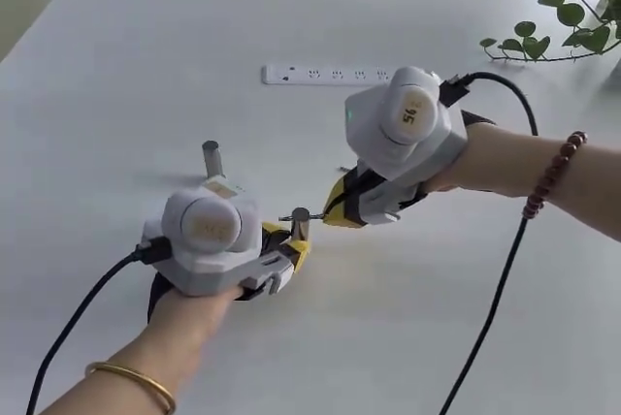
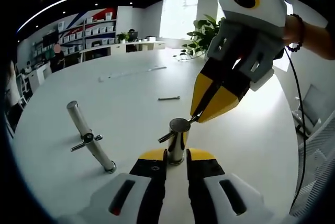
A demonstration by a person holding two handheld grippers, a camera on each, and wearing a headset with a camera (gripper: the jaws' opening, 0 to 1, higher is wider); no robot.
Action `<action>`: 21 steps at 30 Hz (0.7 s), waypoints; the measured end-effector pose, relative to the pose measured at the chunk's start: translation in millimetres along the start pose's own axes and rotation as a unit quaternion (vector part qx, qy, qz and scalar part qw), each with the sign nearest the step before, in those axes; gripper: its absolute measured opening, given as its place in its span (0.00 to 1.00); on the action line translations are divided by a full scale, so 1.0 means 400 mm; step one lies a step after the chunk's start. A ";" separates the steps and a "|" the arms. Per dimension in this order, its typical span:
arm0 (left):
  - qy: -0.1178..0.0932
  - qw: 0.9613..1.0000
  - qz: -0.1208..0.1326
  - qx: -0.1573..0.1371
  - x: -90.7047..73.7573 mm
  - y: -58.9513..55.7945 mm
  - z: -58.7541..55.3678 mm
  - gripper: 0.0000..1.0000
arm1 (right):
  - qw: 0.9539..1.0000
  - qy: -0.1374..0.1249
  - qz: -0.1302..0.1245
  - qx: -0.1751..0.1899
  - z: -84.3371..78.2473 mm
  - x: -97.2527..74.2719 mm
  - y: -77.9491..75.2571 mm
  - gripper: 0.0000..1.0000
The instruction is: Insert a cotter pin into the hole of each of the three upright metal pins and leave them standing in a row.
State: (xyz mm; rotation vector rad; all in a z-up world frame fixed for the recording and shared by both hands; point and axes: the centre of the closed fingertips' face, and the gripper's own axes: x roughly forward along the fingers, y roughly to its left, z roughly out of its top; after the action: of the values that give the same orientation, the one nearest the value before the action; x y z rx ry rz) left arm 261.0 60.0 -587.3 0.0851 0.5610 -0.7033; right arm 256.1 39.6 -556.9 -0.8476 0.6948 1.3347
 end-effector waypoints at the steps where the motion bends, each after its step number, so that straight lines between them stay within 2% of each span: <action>1: 0.000 1.000 0.000 -0.001 0.000 0.001 -0.001 0.12 | 1.000 0.000 -0.001 -0.001 0.003 0.001 0.000 0.00; 21: 0.000 1.000 -0.002 -0.005 0.007 0.001 -0.002 0.12 | 1.000 -0.003 -0.005 0.009 0.022 0.013 0.002 0.00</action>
State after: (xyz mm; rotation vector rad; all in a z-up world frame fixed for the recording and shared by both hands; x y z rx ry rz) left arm 262.7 59.0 -589.3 0.0751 0.5649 -0.7045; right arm 255.6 49.8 -556.9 -0.8323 0.6963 1.3198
